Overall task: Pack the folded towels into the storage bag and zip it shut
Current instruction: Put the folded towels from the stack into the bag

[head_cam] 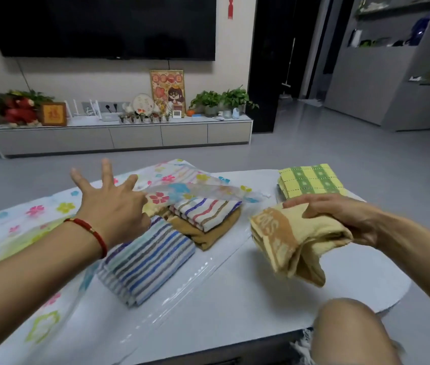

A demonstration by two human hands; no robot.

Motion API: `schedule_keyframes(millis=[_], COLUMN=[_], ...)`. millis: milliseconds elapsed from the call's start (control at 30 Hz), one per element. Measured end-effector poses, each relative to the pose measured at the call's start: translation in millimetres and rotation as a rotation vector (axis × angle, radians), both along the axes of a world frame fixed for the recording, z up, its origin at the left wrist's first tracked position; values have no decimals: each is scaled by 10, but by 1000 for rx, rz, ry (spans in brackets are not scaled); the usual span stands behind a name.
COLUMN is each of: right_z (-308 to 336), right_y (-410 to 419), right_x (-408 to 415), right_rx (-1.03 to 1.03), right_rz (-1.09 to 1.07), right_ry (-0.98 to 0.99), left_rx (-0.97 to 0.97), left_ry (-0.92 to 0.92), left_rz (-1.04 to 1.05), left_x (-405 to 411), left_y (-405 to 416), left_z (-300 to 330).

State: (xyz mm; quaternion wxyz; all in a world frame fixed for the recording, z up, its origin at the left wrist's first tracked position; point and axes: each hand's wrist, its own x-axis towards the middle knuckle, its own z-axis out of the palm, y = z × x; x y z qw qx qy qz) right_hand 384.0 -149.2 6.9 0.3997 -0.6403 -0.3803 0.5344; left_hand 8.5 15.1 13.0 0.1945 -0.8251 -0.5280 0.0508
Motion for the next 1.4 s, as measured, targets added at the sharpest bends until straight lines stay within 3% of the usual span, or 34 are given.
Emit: schedule_keyframes(millis=[167, 333, 400, 467, 533, 633, 767, 867, 967, 1067, 1167, 1300, 1333, 1400], right_z=[-117, -557, -911, -1249, -1428, -1443, -1345, -1368, -1419, -1391, -1354, -1322, -1323, -1337], right_y=[165, 660, 858, 983, 1046, 1139, 1186, 1049, 908, 1005, 1050, 1042, 1074, 1160], right_x=[-1210, -2287, -2615, -2865, -3005, -3084, -3081, -3087, -3251, -3326, -3125, -2546, -2410, -2222], right_rx=[11, 336, 328, 223, 164, 211, 191, 181, 55, 78, 158, 179, 160, 114], right_rz=[204, -100, -193, -144, -126, -193, -88, -124, -202, -181, -154, -672, -745, -674], right_ry=[122, 417, 282, 7, -129, -178, -285, -331, -393, -390, -258, 52, 80, 107], left_rx=[9, 71, 93, 95, 88, 85, 80, 55, -76, -220, -253, -246, -252, -258], left_ry=[25, -27, -36, -31, -29, -22, -34, -83, -225, -328, -352, -396, -392, -375], left_rz=[74, 47, 34, 30, 25, 7, -41, -94, -175, -226, -232, -217, -216, -213], left_x=[-263, -239, -237, -240, -238, -253, -272, -293, -317, -332, -349, -312, -298, -284], left_y=[-54, -65, -64, -83, -120, -167, -242, -275, -310, -387, -435, -456, -462, -477], left_z=[208, 447, 487, 493, 469, 407, 271, 165, 29, -71, -85, -36, -40, -72])
